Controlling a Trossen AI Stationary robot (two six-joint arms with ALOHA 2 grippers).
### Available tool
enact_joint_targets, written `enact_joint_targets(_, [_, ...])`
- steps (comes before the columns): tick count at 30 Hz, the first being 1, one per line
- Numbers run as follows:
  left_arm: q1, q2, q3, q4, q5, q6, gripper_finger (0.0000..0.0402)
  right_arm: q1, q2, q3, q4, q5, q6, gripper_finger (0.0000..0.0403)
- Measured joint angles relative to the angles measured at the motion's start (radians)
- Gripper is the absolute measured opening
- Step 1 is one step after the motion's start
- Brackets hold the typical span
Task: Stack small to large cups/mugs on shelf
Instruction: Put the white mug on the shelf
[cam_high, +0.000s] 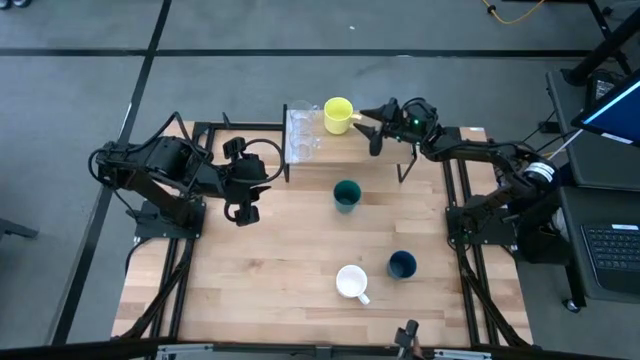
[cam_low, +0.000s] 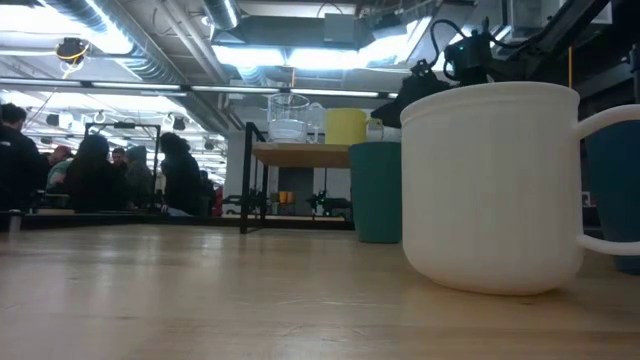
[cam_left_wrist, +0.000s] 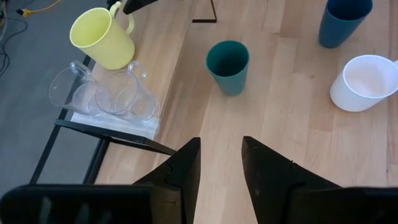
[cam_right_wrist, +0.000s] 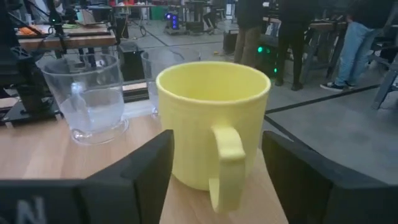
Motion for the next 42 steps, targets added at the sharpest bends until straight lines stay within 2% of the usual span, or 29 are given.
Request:
enact_joint_targets(7, [0.000,0.000,0.000,0.000,0.000,-0.001,0.0111,0.001,-0.085,0.000,-0.042,-0.003,0.048,0.0252])
enact_joint_targets(14, [0.000,0.000,0.000,0.009,0.000,-0.023,0.0111,0.057,-0.308,0.000,-0.240,-0.010,0.109,0.0252])
enact_joint_targets(17, [0.000,0.000,0.000,0.015,0.008,-0.035,0.0111,0.132,-0.422,-0.002,-0.354,-0.116,0.150,0.0252])
enact_joint_targets(19, [-0.003,0.000,0.000,0.015,0.012,-0.043,0.0111,0.220,-0.477,-0.022,-0.382,-0.193,0.200,0.0252])
enact_joint_targets(22, [-0.006,0.000,0.000,0.020,0.013,-0.044,0.0111,0.380,-0.527,-0.060,-0.428,-0.213,0.265,0.0252])
enact_joint_targets(25, [-0.006,0.006,0.000,0.026,0.013,-0.046,0.0111,0.553,-0.558,-0.082,-0.428,-0.110,0.292,0.0252])
enact_joint_targets(29, [-0.012,0.011,0.000,0.026,0.017,-0.052,0.0111,0.754,-0.565,-0.085,-0.437,0.124,0.339,0.0252])
enact_joint_targets(35, [-0.035,0.031,0.000,0.026,0.027,-0.073,0.0111,0.991,-0.548,-0.038,-0.685,0.482,0.473,0.0233])
enact_joint_targets(38, [-0.052,0.049,0.000,0.026,0.028,-0.077,0.0111,1.087,-0.523,-0.008,-0.733,0.551,0.540,0.0223])
enact_joint_targets(42, [-0.078,0.076,0.000,0.031,0.028,-0.079,0.0111,1.182,-0.469,0.043,-0.733,0.554,0.582,0.0216])
